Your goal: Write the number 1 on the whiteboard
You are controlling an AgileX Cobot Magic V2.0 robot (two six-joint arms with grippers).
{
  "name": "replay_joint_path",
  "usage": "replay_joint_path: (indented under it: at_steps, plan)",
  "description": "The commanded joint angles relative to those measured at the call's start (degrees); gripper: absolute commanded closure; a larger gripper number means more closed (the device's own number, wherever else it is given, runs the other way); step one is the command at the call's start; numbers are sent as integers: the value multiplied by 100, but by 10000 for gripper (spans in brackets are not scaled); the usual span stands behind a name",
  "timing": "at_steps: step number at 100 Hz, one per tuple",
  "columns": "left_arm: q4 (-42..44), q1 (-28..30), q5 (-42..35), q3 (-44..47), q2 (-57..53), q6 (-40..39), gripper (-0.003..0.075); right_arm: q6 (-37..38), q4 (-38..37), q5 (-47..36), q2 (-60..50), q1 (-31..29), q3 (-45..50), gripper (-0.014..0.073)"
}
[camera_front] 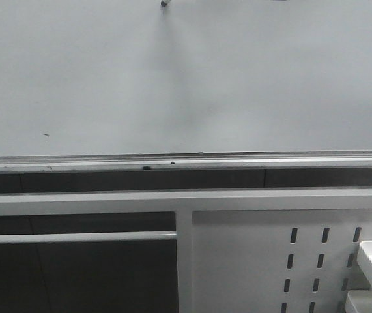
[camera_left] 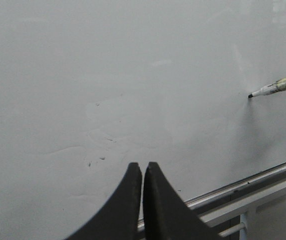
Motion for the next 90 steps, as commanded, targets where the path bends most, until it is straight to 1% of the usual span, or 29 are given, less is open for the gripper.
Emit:
replay_joint_path:
  at_steps: [1,25,49,68,90]
  plan:
    - [31,12,-416,-116,-66,-62,740,-169,357,-563,5,-62,-139,643]
    - [31,12,-416,-116,-66,-62,740,-169,609,-127,130,-62,-139,643]
    - [31,12,-416,-116,-66,-62,740,-93,712,69,725,-62,-139,643]
    - [31,12,-416,-116,-66,-62,740,-68,712,19,1269,-62,-139,643]
    - [31,12,-416,-116,-66,-62,740,-57,712,-122,1370,-51,-139,644]
